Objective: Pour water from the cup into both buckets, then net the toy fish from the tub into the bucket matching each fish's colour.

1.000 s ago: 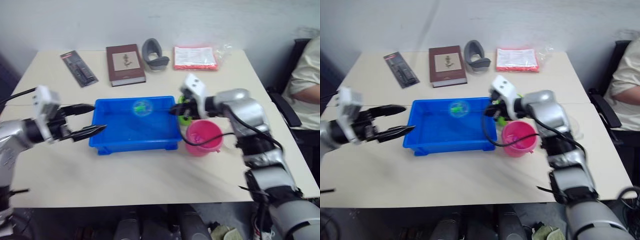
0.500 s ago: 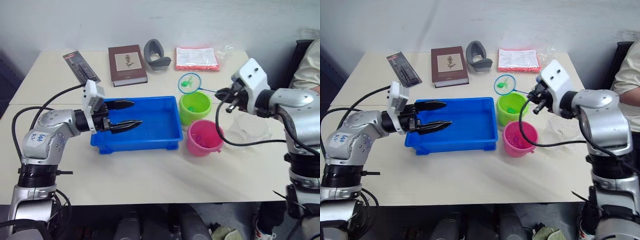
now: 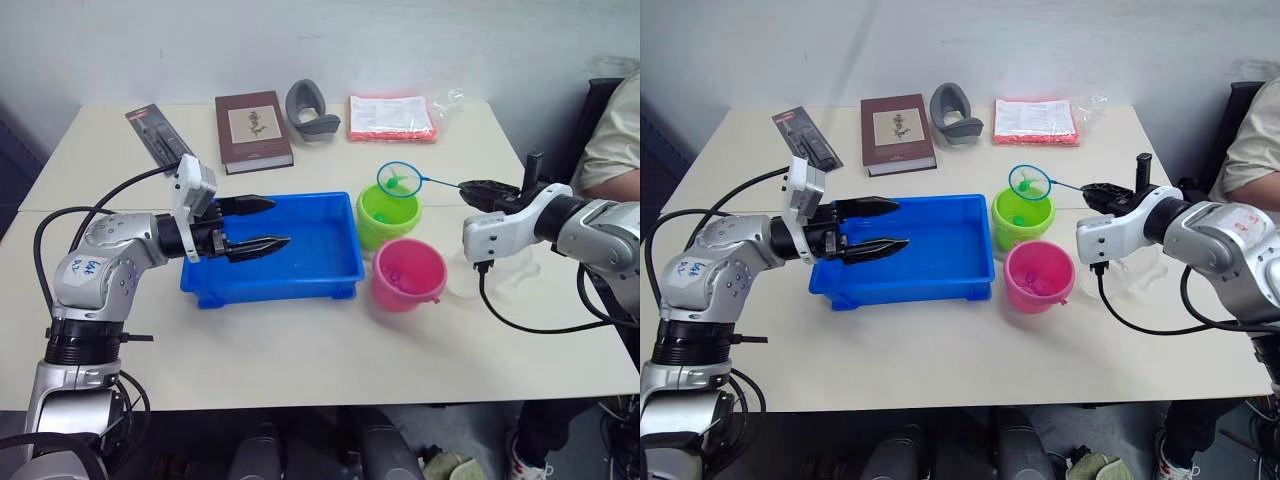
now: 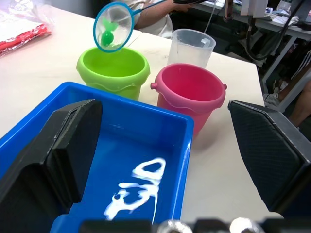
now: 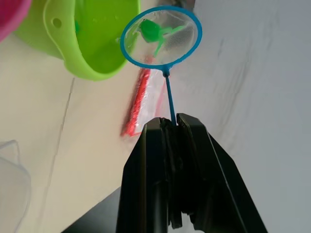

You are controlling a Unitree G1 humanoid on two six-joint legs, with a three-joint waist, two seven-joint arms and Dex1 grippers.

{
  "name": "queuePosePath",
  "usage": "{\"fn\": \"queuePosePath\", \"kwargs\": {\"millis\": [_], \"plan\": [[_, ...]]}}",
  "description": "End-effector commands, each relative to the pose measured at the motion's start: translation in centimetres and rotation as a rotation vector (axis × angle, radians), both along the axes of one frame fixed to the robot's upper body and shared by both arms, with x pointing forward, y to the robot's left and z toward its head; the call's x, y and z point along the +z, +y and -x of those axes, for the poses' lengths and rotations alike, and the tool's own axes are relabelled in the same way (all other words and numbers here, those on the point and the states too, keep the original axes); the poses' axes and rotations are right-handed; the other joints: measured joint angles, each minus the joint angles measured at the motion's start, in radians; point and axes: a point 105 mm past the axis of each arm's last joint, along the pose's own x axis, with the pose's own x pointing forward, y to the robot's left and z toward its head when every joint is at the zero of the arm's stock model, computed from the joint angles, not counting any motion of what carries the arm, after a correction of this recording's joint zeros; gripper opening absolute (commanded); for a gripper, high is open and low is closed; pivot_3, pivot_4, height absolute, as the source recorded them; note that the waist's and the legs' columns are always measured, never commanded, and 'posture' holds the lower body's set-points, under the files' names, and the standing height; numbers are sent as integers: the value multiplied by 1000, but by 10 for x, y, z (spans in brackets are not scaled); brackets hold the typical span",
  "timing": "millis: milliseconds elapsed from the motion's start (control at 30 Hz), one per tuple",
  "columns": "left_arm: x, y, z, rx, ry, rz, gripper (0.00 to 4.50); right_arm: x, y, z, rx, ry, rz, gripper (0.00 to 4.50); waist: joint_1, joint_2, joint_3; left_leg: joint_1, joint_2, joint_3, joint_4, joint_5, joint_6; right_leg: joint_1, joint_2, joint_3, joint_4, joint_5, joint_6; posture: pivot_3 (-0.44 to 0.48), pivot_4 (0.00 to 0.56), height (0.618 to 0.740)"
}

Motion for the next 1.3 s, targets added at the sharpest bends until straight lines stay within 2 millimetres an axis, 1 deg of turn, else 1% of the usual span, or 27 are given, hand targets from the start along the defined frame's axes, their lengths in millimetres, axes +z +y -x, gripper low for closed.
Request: {"fn": "queuePosePath", "kwargs": {"millis": [33,67,133,167,200,267,367,433,500,567,600,700,733,767,800,867,967,1033,1067,1100,1200,1267,1300], "plan": [[9,0,0,-11,-40,-9,4471,-21,10,11,75,70,67,0,1,0,0,0,0,0,0,0,0,0,0,0,0,0,0,0,150,740],[9,-1,-1,-13,-42,-11,4471,-22,8,10,74,73,69,0,2,0,0,0,0,0,0,0,0,0,0,0,0,0,0,0,150,740],[10,-1,-2,-14,-45,-14,4471,3,-8,-4,-4,-17,44,0,1,0,0,0,0,0,2,0,0,0,0,0,0,0,0,0,150,740],[11,0,-2,-13,-47,-12,4471,12,-13,-9,-27,-39,34,0,-2,1,1,-1,0,2,4,-1,1,0,0,2,0,1,2,0,150,740],[12,0,-2,-12,-48,-12,4471,14,-12,-11,-24,-41,18,0,-4,2,1,-1,0,4,6,-1,2,0,0,4,1,2,4,0,150,740],[12,2,-2,-9,-47,-14,4471,14,-7,-11,-1,-24,-13,0,-4,2,1,-1,0,6,9,-2,3,0,0,5,1,3,5,0,150,740],[10,8,1,4,-37,-25,4471,24,-2,-10,20,-32,-89,0,-3,1,0,-1,1,5,10,-2,4,1,1,5,1,3,5,0,150,740],[9,13,5,8,-26,-34,4471,31,2,-9,41,7,-224,0,-4,1,0,-1,1,5,10,-2,4,1,1,5,1,3,5,0,150,740],[8,16,8,9,-15,-40,4471,32,6,-7,60,84,-356,0,-4,1,1,-1,1,5,10,-2,4,0,0,5,1,3,5,0,150,740],[8,26,19,-1,9,-64,4471,20,26,6,148,372,-612,0,-2,1,0,-1,1,5,11,-2,4,0,0,5,2,3,5,0,150,740],[7,30,27,-21,26,-80,4471,17,36,15,199,503,-697,0,-2,1,0,-1,2,4,11,-3,4,1,1,5,2,3,5,0,150,740],[0,41,64,-103,107,-178,4471,8,64,44,325,861,-839,0,-8,1,0,-1,4,4,10,-4,5,1,0,4,6,3,5,0,150,740],[-4,47,74,-112,139,-210,4471,3,74,58,370,1002,-865,0,-5,1,1,-1,3,4,10,-4,6,1,-1,4,6,3,5,0,150,740],[-9,52,82,-115,167,-240,4471,-6,81,71,394,1109,-846,0,-2,1,1,-1,3,4,10,-5,8,1,-1,4,6,3,5,0,150,740],[-14,56,90,-115,198,-269,4471,-19,85,83,408,1189,-788,0,1,1,1,-1,3,3,10,-7,10,1,-2,3,6,3,5,0,150,740],[-25,60,105,-119,241,-323,4471,-46,92,96,393,1285,-704,0,6,2,0,0,2,1,10,-8,12,3,-3,2,0,2,4,0,150,740],[-36,62,123,-121,270,-383,4471,-79,98,105,353,1366,-665,0,7,1,0,0,1,-1,11,-9,14,6,-5,0,-2,2,4,0,150,740],[-43,66,131,-85,282,-404,4471,-111,101,108,326,1387,-622,0,6,0,-1,0,1,-1,11,-9,15,7,-5,0,-3,2,4,0,150,740],[-45,69,132,-54,277,-406,4471,-129,102,107,306,1377,-597,0,5,0,-1,0,1,-1,11,-9,15,7,-4,0,-3,2,4,0,150,740],[-47,70,133,-32,273,-407,4471,-140,103,107,297,1367,-577,0,5,0,-1,0,1,-1,11,-9,15,7,-4,0,-3,2,4,0,150,740],[-48,69,132,0,265,-394,4471,-162,106,103,294,1326,-546,0,3,0,-1,3,0,0,11,-9,14,8,-3,1,-2,2,4,0,150,740],[-46,67,131,19,264,-366,4500,-175,106,97,272,1296,-536,858,0,0,-1,9,0,1,11,-9,14,14,-2,1,-2,2,4,0,150,740],[-46,68,129,35,266,-352,4500,-176,105,94,269,1272,-549,1110,-1,0,-1,13,1,2,10,-9,13,17,-1,2,-3,2,3,0,150,740]]}}
